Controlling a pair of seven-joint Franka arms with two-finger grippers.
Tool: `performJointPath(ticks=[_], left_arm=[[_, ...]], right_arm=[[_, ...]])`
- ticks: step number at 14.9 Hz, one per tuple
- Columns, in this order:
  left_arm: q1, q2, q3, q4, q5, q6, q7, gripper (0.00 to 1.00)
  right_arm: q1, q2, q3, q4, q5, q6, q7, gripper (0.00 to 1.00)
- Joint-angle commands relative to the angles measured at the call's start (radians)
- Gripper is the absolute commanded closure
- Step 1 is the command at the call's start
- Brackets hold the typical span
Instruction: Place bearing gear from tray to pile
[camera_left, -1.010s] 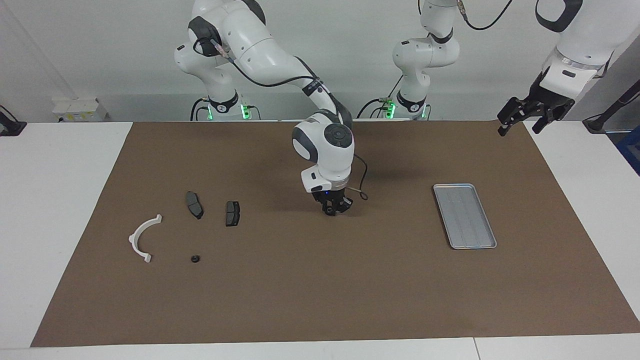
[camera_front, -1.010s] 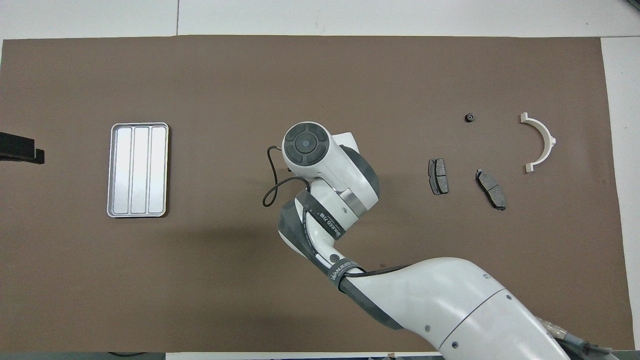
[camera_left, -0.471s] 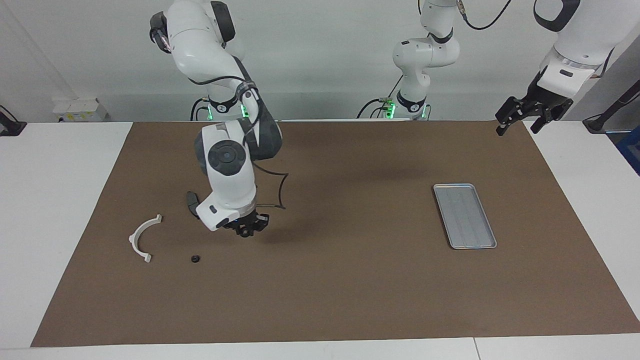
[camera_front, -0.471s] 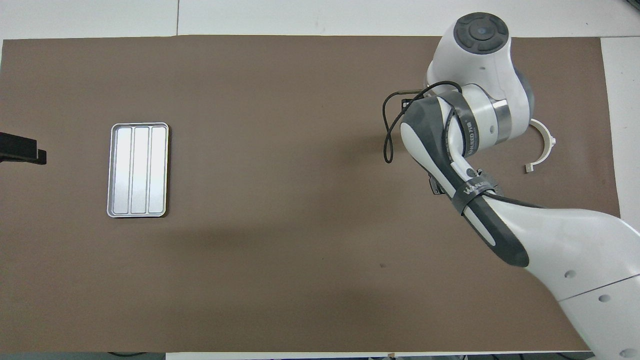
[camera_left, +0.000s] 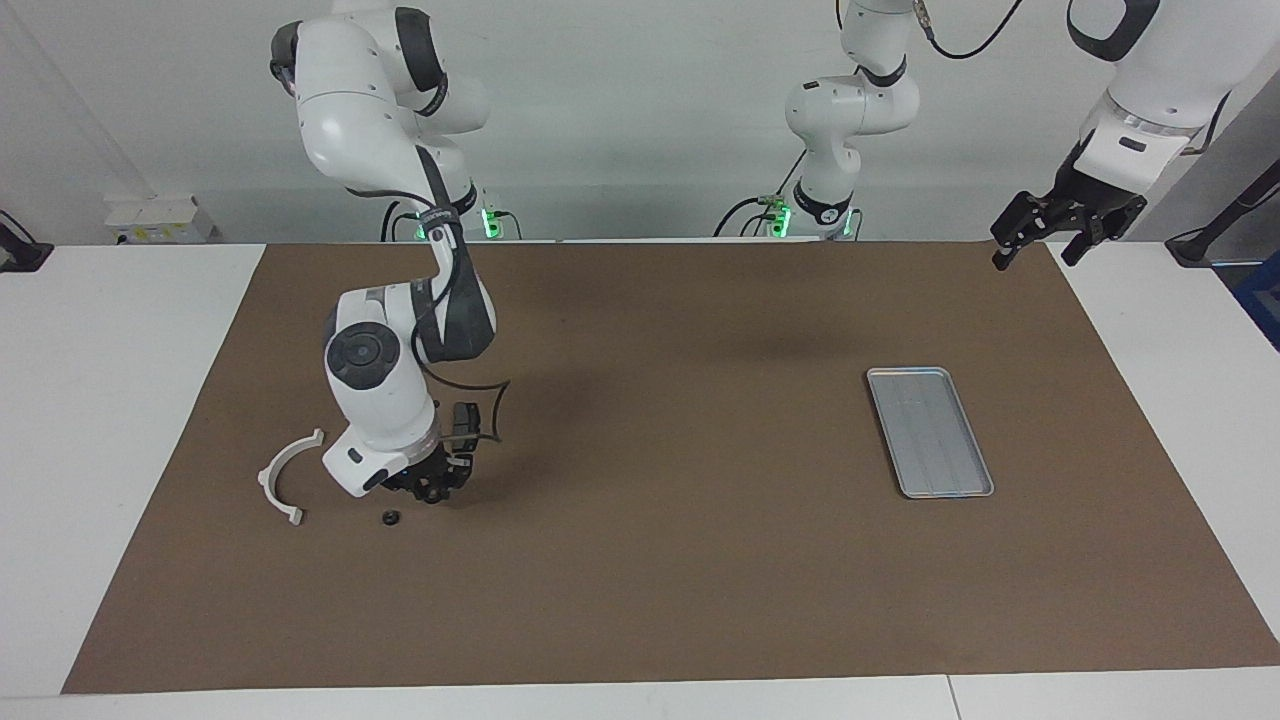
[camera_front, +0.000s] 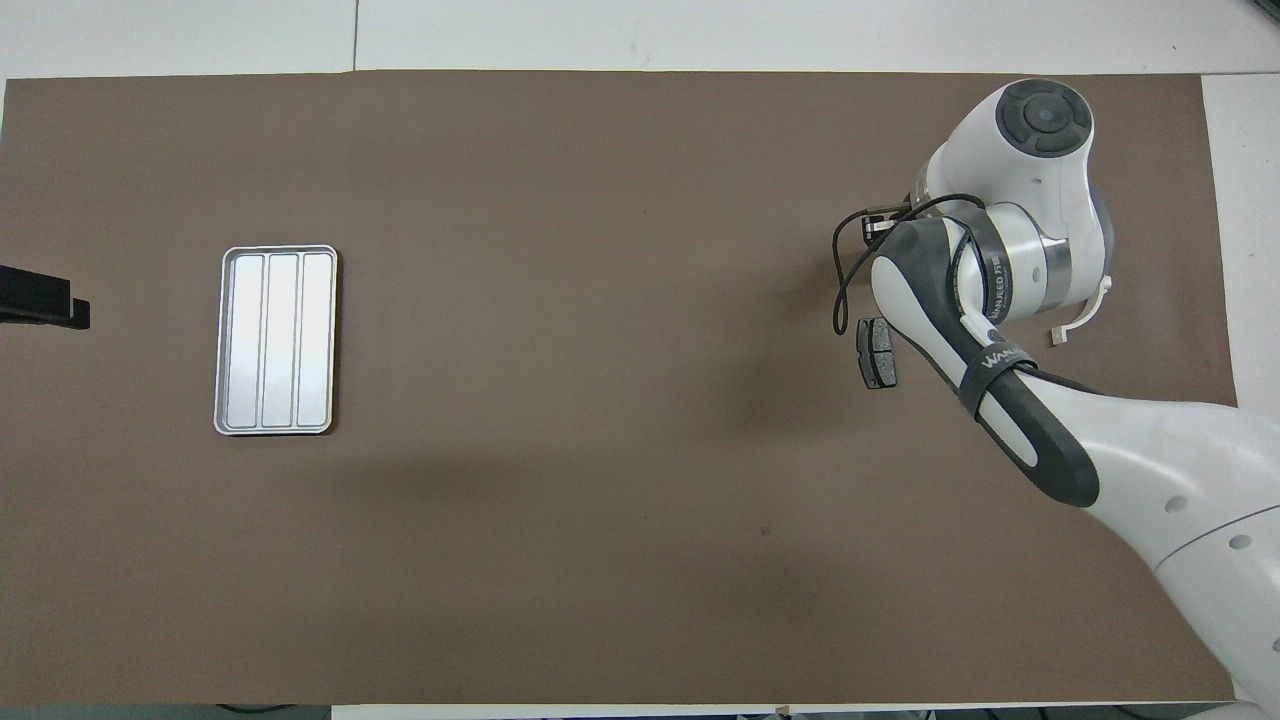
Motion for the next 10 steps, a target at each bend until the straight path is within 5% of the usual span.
performJointPath(ticks=[1,6,7,9,10], left_arm=[[0.021,-0.027,-0.005,-0.025,0.005,0.006,0.006,0.0],[0.005,-0.027,-0.007,-0.028,0.005,0.022,0.017,0.0],[0.001,-0.027,-0.01,-0.028,0.007,0.023,0.017,0.0],[-0.011,-0.027,-0.015,-0.031,0.005,0.028,0.015,0.0],[-0.015,-0.027,-0.016,-0.031,0.005,0.034,0.013,0.0]], right_arm=[[-0.004,-0.039,0.016,-0.063,-0.001,0.043,-0.008,1.0],[-0.006,-0.038,0.016,-0.112,0.001,0.119,0.005,1.0],[-0.006,-0.038,0.016,-0.112,0.001,0.119,0.005,0.77],[-0.004,-0.039,0.016,-0.111,0.002,0.119,0.007,0.01],[-0.003,-0.039,0.016,-0.108,0.002,0.117,0.007,0.0]])
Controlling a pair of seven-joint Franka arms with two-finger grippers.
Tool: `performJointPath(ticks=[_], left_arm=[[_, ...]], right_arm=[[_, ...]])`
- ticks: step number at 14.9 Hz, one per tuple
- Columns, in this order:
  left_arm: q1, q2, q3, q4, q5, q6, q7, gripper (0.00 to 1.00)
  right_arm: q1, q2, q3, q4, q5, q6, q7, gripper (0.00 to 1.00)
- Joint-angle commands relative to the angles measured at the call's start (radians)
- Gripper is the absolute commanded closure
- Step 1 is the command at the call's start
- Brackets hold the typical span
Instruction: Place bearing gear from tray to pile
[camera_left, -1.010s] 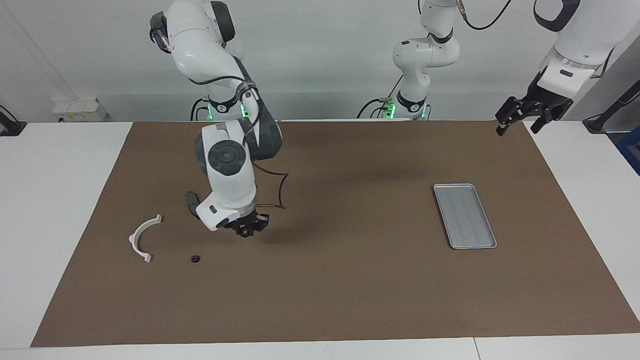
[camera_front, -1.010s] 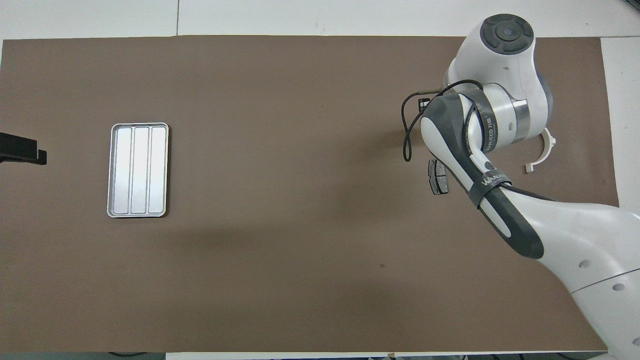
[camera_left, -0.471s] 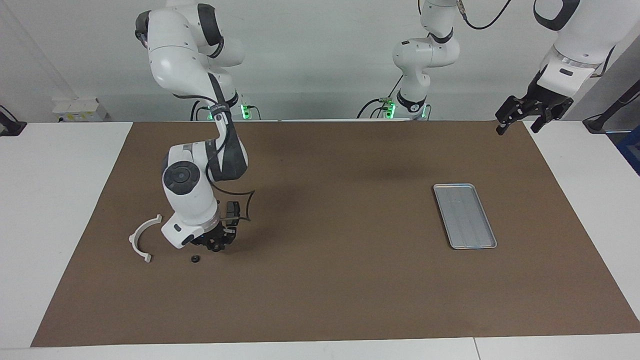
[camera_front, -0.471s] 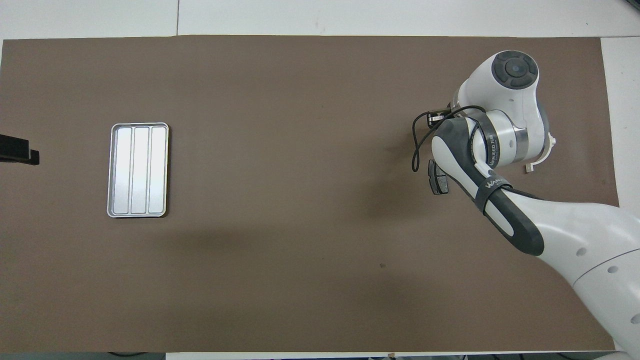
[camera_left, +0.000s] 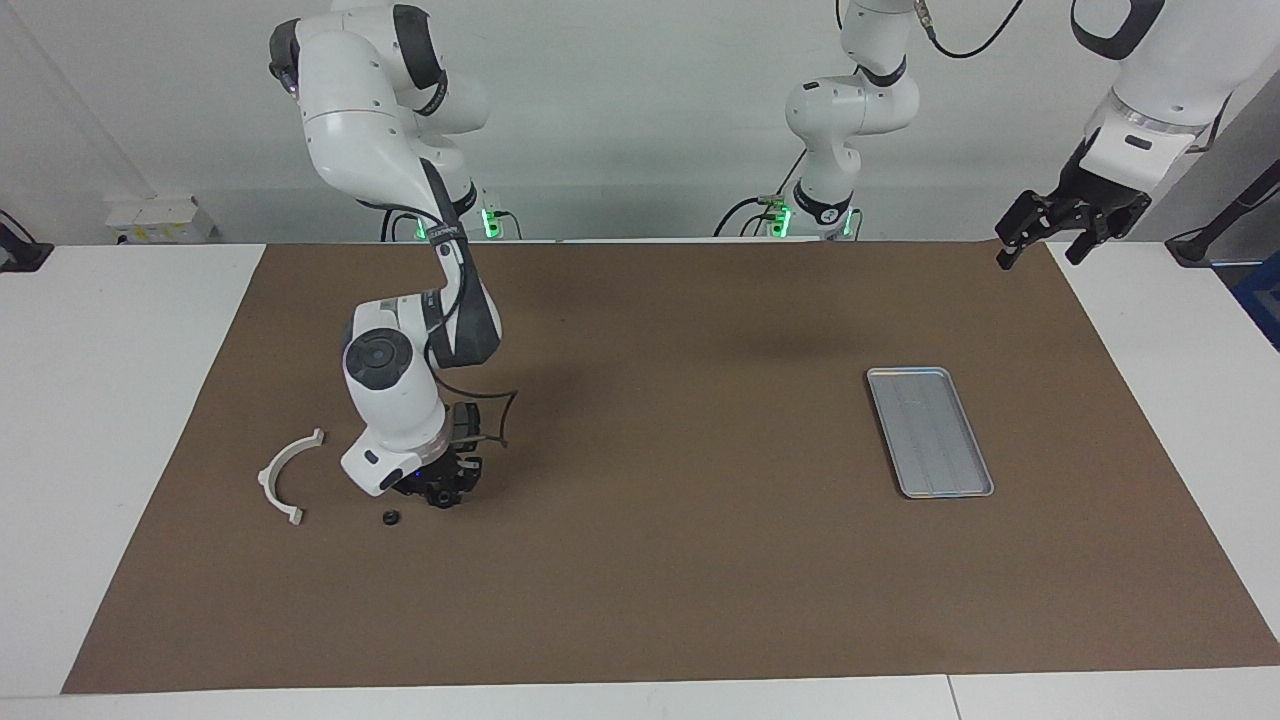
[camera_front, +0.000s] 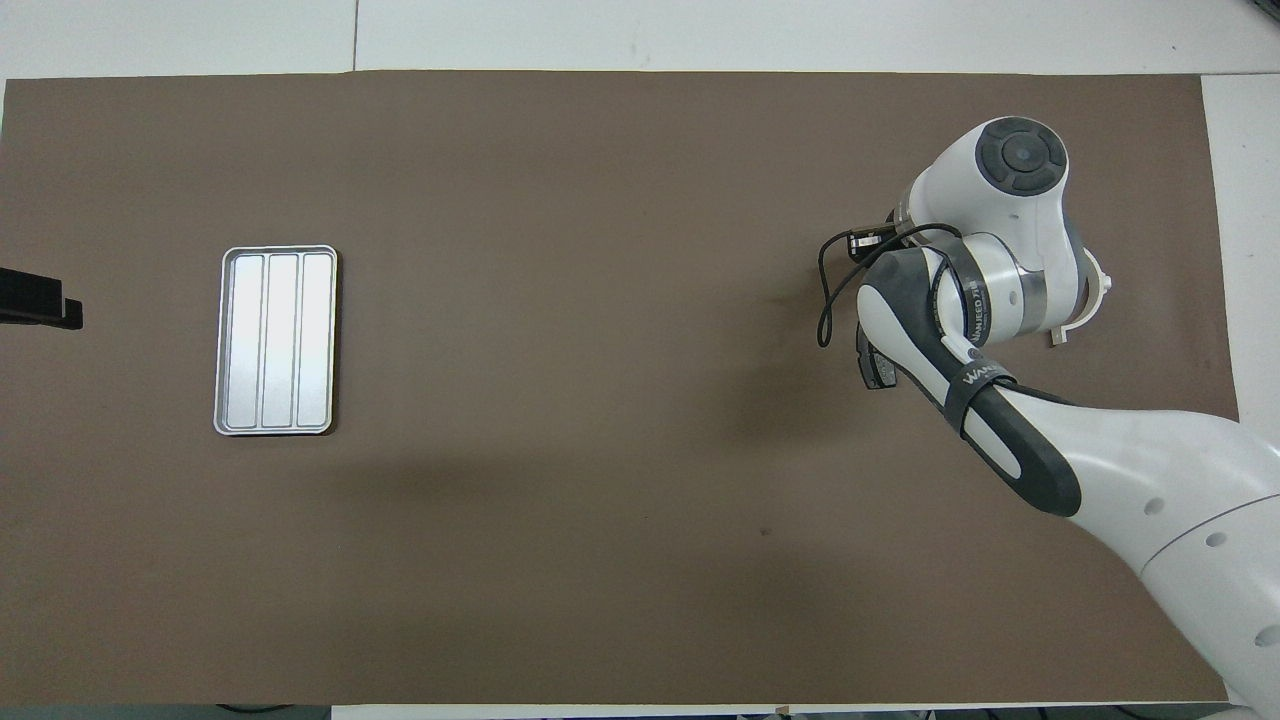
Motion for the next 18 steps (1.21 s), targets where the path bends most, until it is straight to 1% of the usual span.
performJointPath(ticks=[1,5,13,15,17,18], left_arm=[[-0.018,-0.026,-0.002,-0.031,0.005,0.038,0.008,0.0],[-0.029,-0.027,0.0,-0.038,0.005,0.041,0.011,0.0],[-0.027,-0.027,0.002,-0.038,0.005,0.049,0.011,0.0],[-0.027,-0.027,0.003,-0.038,0.005,0.044,0.009,0.0],[-0.027,-0.027,0.003,-0.038,0.005,0.035,0.006,0.0],[-0.027,-0.027,0.003,-0.038,0.005,0.037,0.006,0.0]], right_arm=[[-0.006,-0.029,0.007,-0.036,0.002,0.022,0.005,0.0],[-0.008,-0.035,0.007,-0.025,0.004,0.013,0.005,0.0],[-0.014,-0.081,0.006,-0.028,0.004,-0.024,-0.001,0.0],[-0.02,-0.121,0.007,-0.031,0.004,-0.065,-0.007,0.0],[-0.02,-0.177,0.006,-0.036,0.007,-0.128,-0.008,0.0],[-0.022,-0.219,0.004,-0.041,0.01,-0.163,-0.008,0.0]])
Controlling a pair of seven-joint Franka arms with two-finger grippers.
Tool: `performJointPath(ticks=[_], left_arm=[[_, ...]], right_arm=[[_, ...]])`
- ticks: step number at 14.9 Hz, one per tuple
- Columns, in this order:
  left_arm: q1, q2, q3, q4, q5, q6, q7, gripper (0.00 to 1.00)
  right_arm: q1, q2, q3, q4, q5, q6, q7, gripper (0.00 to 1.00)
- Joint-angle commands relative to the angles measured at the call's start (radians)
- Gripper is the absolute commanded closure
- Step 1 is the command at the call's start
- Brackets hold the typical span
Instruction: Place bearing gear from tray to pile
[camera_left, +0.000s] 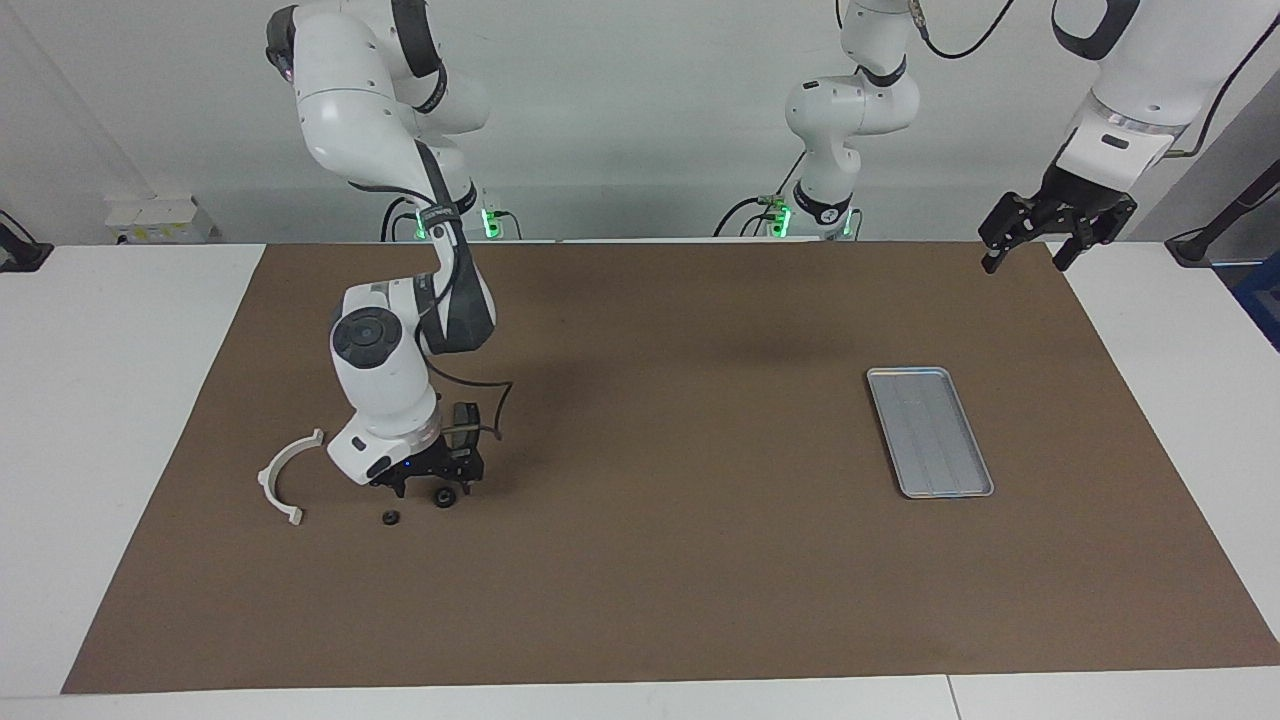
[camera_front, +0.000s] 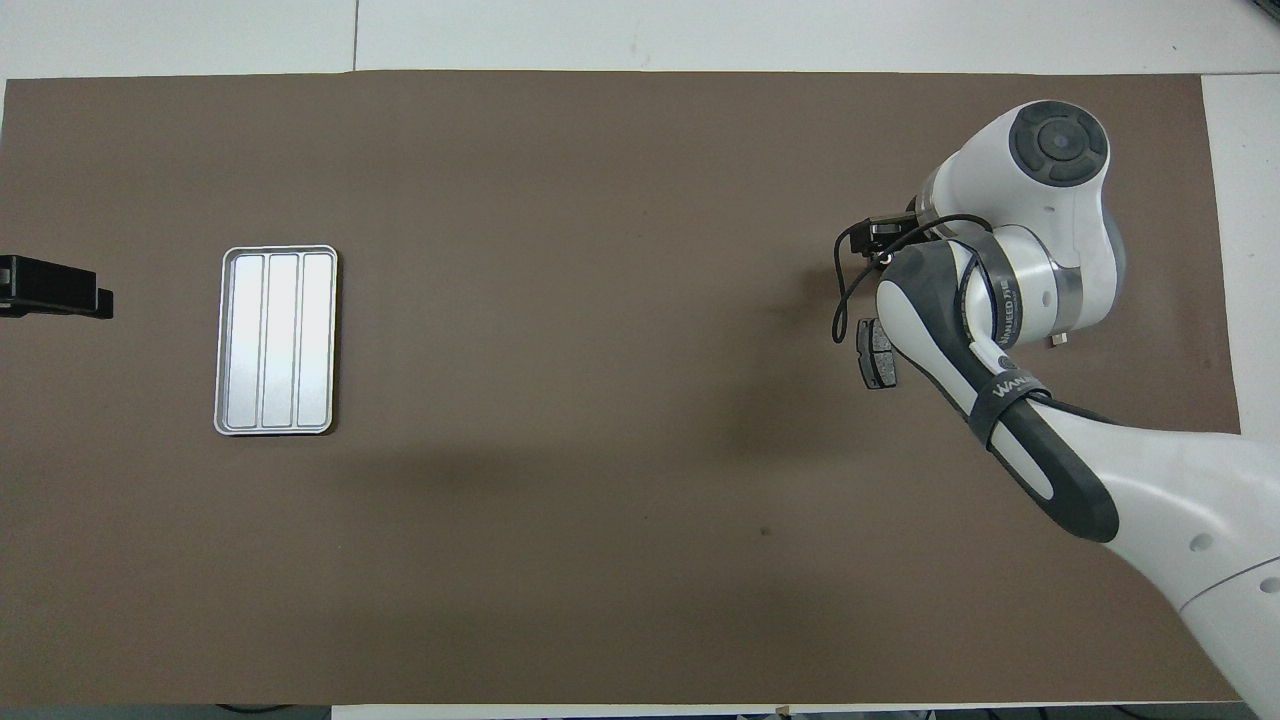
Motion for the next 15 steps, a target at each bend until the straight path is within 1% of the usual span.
performJointPath(ticks=[1,3,7,10,11,13,15], left_arm=[[-0.011,-0.027,0.009,-0.035,0.005,0.008,0.004,0.0],[-0.01,-0.027,0.009,-0.035,0.005,0.009,0.004,0.0],[-0.01,-0.027,0.009,-0.035,0.005,0.008,0.004,0.0],[-0.01,-0.027,0.009,-0.035,0.005,0.008,0.004,0.0],[-0.01,-0.027,0.01,-0.035,0.005,0.008,0.004,0.0],[-0.01,-0.027,0.01,-0.035,0.005,0.009,0.004,0.0],[-0.01,-0.027,0.009,-0.035,0.005,0.008,0.004,0.0]], right_arm=[[-0.018,-0.143,0.009,-0.047,0.016,-0.096,-0.005,0.0],[-0.018,-0.233,0.003,-0.051,0.109,-0.175,-0.002,0.0],[-0.018,-0.397,0.001,-0.05,0.126,-0.39,-0.008,0.0],[-0.017,-0.489,0.001,-0.037,0.132,-0.522,-0.008,0.0],[-0.015,-0.502,0.001,-0.025,0.134,-0.56,-0.013,0.0],[-0.015,-0.502,0.0,0.022,0.14,-0.637,-0.053,0.0],[-0.012,-0.508,-0.008,0.045,0.14,-0.699,-0.082,0.0]])
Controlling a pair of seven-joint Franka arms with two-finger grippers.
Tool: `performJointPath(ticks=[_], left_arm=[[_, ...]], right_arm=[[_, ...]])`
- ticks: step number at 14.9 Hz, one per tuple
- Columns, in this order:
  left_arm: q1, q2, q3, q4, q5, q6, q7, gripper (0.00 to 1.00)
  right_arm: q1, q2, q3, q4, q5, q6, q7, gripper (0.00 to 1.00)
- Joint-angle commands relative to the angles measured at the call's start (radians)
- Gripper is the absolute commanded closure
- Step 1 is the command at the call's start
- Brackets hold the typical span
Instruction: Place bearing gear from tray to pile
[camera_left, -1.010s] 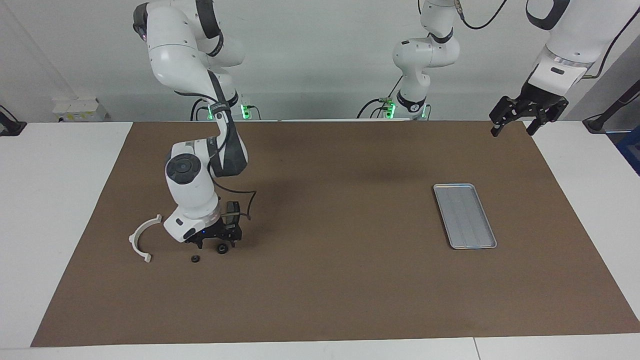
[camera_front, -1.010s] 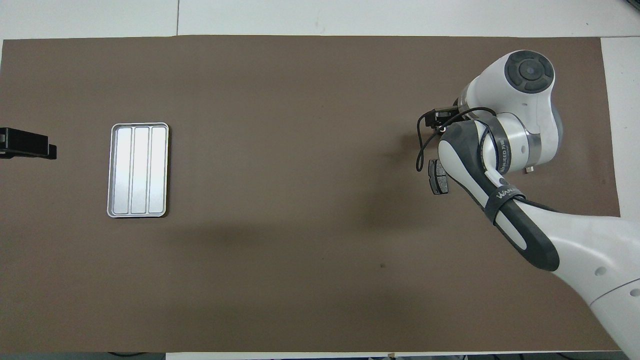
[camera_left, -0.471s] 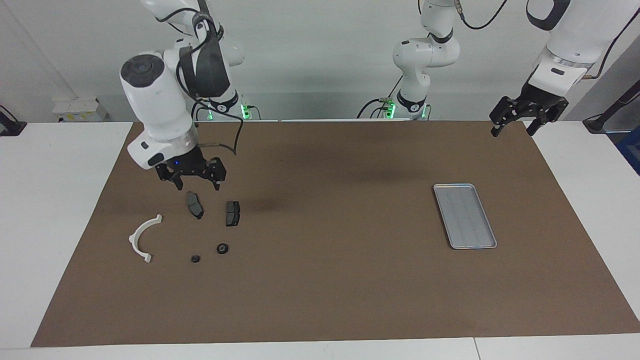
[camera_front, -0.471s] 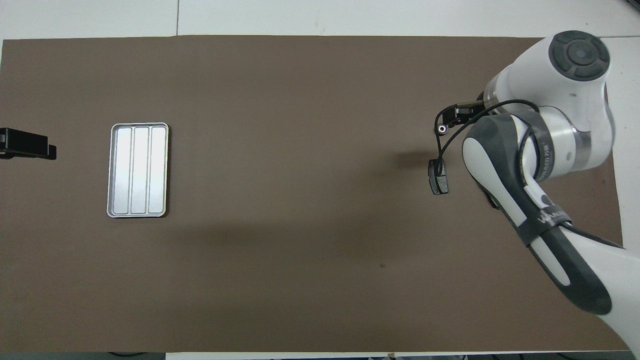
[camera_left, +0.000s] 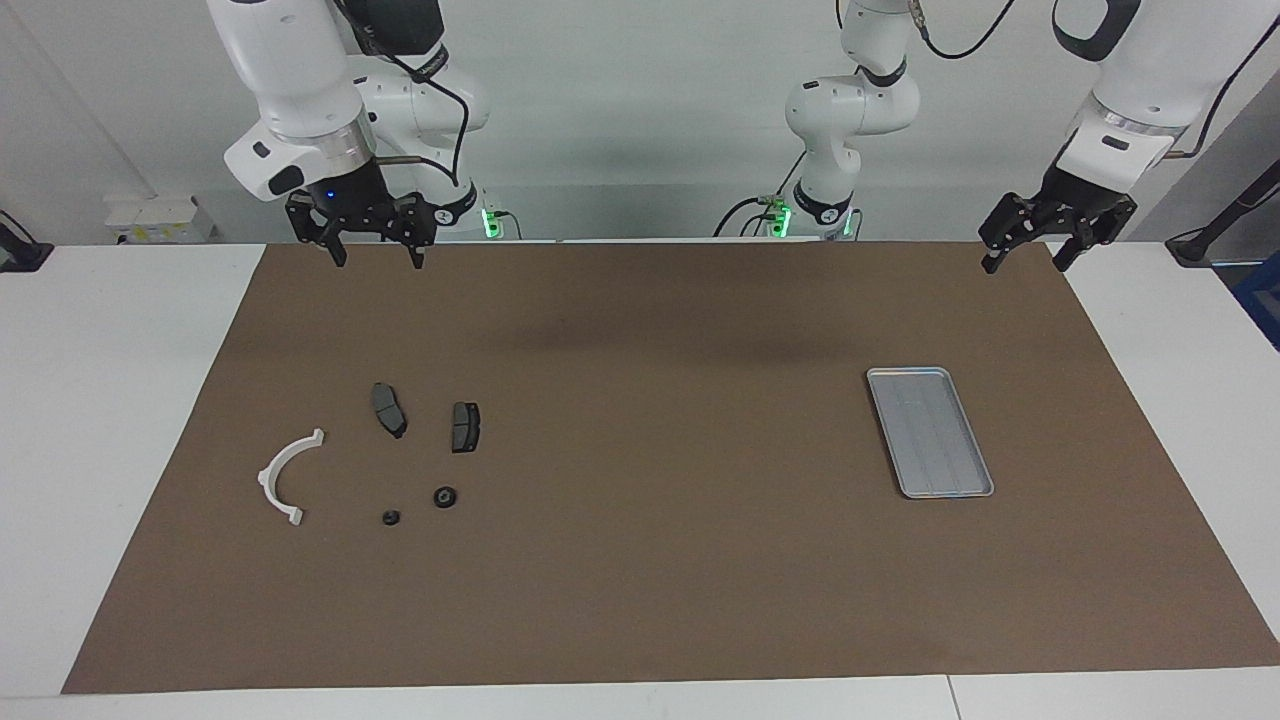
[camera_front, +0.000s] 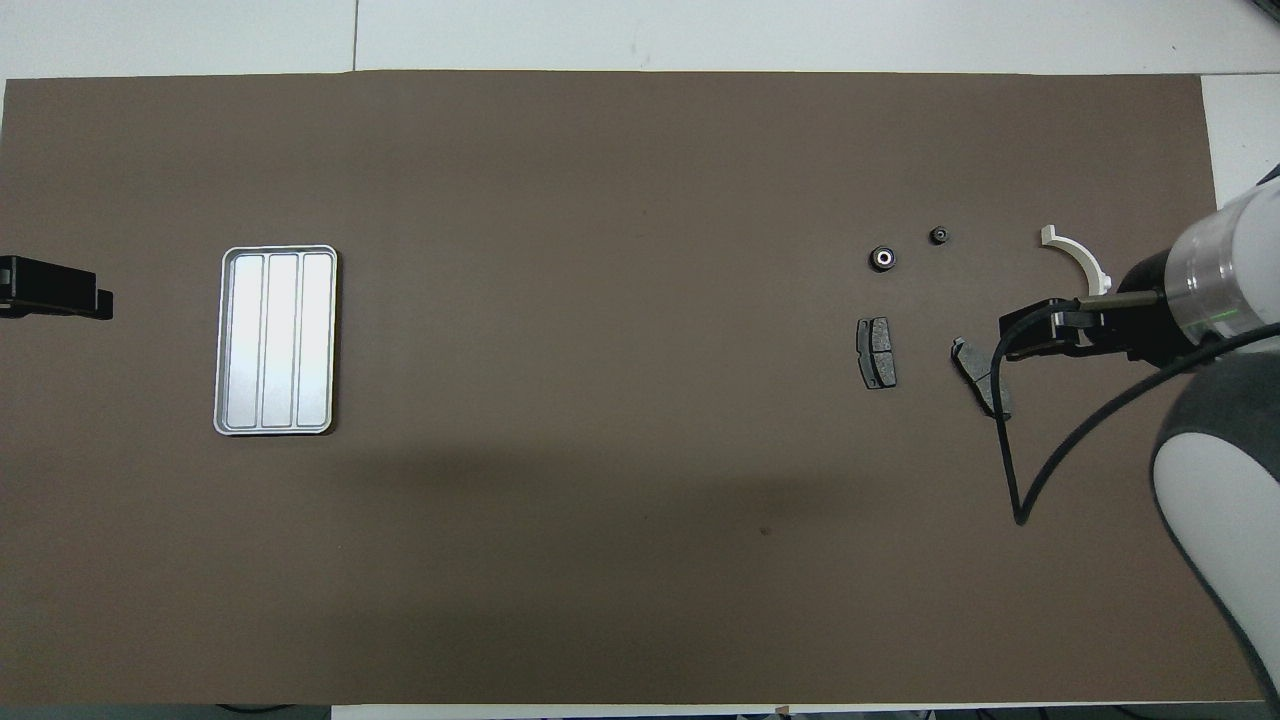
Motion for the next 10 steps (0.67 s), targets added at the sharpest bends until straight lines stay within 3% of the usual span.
performJointPath(ticks=[1,10], left_arm=[[-0.01,-0.027,0.008,-0.034,0.005,0.008,0.004,0.0],[-0.01,-0.027,0.01,-0.034,0.005,0.009,0.004,0.0]], right_arm=[[-0.005,0.002,-0.01,0.037,0.024,-0.072,-0.046,0.0],[-0.001,-0.033,-0.027,0.039,0.033,-0.095,-0.039,0.0]])
